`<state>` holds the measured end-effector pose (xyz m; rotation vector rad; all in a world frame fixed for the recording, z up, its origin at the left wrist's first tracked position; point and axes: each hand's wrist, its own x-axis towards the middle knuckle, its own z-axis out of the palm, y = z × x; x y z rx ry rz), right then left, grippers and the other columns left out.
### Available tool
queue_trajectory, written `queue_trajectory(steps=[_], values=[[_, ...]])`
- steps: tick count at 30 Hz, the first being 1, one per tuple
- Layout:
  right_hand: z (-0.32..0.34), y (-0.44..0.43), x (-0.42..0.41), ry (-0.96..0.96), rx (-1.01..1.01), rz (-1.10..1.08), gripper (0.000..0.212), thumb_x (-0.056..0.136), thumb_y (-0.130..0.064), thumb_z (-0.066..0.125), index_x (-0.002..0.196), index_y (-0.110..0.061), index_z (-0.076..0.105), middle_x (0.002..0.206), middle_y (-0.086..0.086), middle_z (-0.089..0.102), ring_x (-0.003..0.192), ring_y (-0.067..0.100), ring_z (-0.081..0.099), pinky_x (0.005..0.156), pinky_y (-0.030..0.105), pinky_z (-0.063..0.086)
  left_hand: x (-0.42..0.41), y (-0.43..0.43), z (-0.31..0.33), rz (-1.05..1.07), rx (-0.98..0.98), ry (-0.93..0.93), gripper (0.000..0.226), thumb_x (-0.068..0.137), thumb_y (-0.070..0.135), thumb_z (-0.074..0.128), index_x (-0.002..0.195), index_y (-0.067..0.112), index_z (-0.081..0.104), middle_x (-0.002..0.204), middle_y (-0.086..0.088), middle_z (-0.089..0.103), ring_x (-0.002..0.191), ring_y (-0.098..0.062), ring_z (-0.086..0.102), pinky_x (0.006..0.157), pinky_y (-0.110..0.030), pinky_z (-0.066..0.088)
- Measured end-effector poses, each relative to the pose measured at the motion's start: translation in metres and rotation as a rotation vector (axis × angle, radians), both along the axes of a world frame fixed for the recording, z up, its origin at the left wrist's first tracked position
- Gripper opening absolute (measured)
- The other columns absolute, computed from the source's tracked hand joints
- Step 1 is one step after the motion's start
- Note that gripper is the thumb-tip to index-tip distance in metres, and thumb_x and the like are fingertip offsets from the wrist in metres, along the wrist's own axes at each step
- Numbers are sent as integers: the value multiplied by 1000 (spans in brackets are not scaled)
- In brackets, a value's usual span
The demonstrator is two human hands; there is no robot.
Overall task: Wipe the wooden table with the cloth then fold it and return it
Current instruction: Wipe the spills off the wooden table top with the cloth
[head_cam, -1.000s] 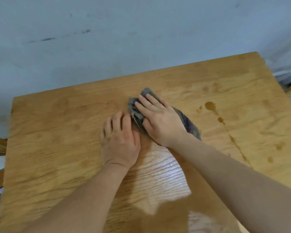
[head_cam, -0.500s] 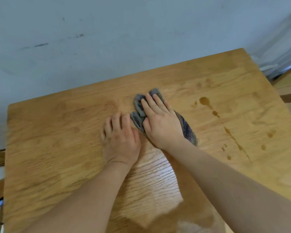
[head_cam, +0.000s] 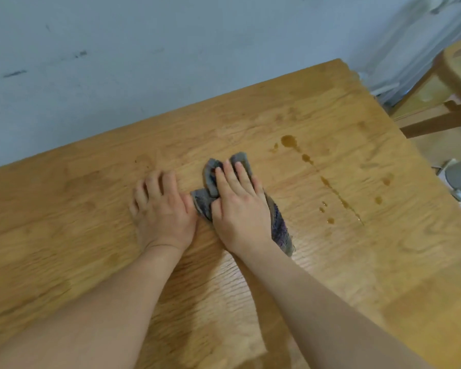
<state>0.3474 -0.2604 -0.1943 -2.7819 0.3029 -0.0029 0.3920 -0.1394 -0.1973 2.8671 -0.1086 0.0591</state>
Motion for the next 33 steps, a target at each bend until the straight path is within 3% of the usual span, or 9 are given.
queue_trajectory(steps=[4,8,11,15,19,23,27,30,33], values=[[1,-58,-69,-18,-67,122,54,95,-32,34,145,-15,44,155,0,34,147,15,23,120,41,18,0,-1,1,-12,-6,-33,40,83,28,41,118,14,52,132,-14,47,119,-38,37,97,-54,32],[1,-111,-106,23,-113,-236,59,95,-34,26,150,-14,36,158,3,28,148,19,19,120,46,19,-3,-2,1,-19,4,-50,36,83,24,47,117,13,51,132,-16,45,119,-39,36,95,-53,31],[1,-75,-86,79,-128,-470,62,95,-33,24,154,-13,21,162,6,15,150,23,9,121,45,8,-1,-1,2,-16,4,-43,36,84,24,47,118,12,51,132,-17,44,120,-39,35,95,-53,31],[-3,-10,-86,32,-67,-219,66,91,-33,29,153,-12,26,161,7,19,150,23,12,122,44,9,-3,0,3,-38,5,-56,35,85,23,45,118,12,51,129,-20,44,118,-40,36,94,-55,31],[0,-51,-126,21,-88,38,60,96,-37,27,151,-15,33,159,2,25,149,17,17,121,43,16,-12,-1,4,-67,22,-42,34,90,19,44,121,11,51,130,-22,43,120,-41,35,96,-55,31],[1,-122,-144,64,-149,-292,63,94,-39,21,153,-20,27,161,-1,20,149,15,12,122,40,9,-32,-11,5,-58,17,55,43,96,26,37,137,14,39,147,-16,33,134,-37,26,109,-55,21],[3,-85,-124,90,-90,-509,61,98,-34,23,156,-16,15,164,3,7,150,21,3,122,42,4,-74,-25,3,-185,37,76,53,97,33,30,147,14,28,156,-13,22,143,-32,16,116,-49,10],[0,-31,-124,28,-95,-244,62,96,-36,25,154,-14,23,162,7,16,150,23,9,122,44,8,-81,-28,0,-200,45,74,55,98,33,30,148,12,27,157,-14,21,145,-29,14,117,-48,9],[1,-35,-140,21,-73,28,60,93,-35,30,150,-15,35,158,5,28,148,21,20,121,43,15,-83,-24,-1,-200,40,42,54,98,33,34,147,11,32,155,-15,25,144,-30,17,117,-50,12]])
